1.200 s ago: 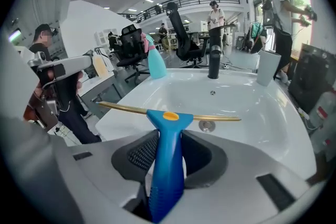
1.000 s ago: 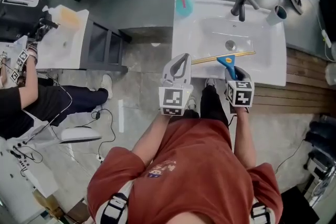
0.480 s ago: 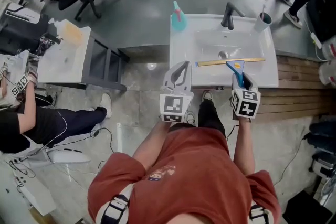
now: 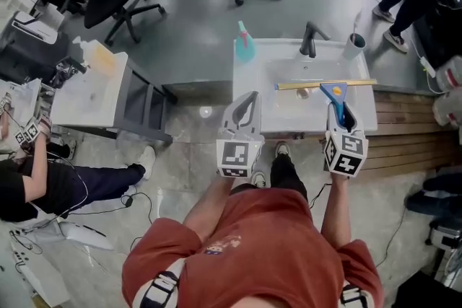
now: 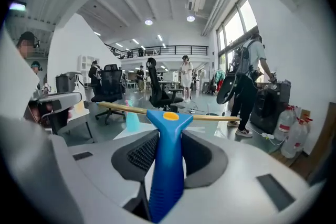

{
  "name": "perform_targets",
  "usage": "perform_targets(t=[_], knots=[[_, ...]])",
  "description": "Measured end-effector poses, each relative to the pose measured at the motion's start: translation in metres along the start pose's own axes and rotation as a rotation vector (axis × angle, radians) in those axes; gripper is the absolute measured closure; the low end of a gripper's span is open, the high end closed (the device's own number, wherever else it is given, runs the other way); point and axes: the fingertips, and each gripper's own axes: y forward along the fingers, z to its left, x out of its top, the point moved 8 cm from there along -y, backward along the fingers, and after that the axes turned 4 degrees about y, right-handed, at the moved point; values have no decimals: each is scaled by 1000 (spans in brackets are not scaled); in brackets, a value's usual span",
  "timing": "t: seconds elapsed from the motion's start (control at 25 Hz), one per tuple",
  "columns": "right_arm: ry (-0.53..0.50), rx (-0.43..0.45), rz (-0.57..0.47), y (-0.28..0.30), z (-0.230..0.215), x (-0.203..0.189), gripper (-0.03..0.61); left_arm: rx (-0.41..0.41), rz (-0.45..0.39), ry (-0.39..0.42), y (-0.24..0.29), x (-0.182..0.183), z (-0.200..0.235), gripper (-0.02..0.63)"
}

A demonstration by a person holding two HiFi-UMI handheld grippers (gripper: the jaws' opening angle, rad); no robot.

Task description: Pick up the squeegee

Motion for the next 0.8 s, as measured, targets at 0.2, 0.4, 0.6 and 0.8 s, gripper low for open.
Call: perform_targets(t=[0.2, 0.4, 0.6, 0.8], knots=[[-20, -27, -114, -15, 0, 36, 436, 15, -44, 12, -5, 20, 9, 596], [-34, -42, -206, -28, 1, 64, 436, 33, -106, 46, -12, 44, 14, 595], [-41, -52, -306, -43, 3, 91, 436, 60, -191, 80, -16, 72, 20, 595], [-61, -58, -388, -56, 4, 111, 436, 84, -299, 78, -20, 104, 22, 596]])
